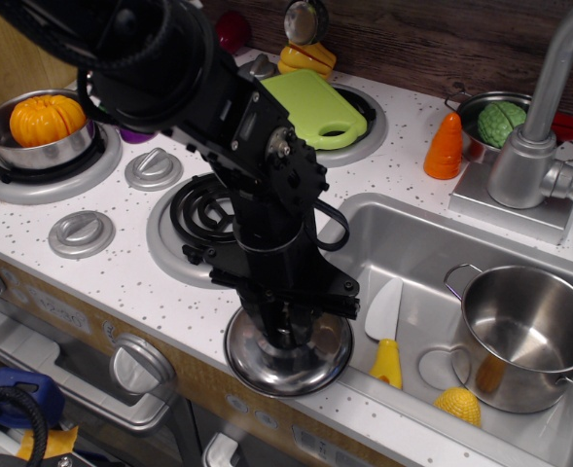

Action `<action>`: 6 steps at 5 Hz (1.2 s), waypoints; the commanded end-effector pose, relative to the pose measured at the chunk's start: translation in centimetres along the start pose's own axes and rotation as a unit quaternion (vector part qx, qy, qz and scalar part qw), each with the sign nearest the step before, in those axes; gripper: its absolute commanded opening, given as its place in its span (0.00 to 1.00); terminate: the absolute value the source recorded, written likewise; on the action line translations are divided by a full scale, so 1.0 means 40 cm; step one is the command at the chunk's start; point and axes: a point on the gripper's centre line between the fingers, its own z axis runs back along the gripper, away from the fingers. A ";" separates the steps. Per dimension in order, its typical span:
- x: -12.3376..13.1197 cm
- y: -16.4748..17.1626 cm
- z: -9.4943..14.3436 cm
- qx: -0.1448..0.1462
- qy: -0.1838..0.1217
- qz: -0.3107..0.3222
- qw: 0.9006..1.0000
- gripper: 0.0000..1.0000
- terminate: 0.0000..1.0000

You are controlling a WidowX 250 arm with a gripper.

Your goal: Put lid on stove

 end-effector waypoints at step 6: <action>0.184 0.186 0.112 0.008 -0.008 -0.159 0.987 0.00 0.00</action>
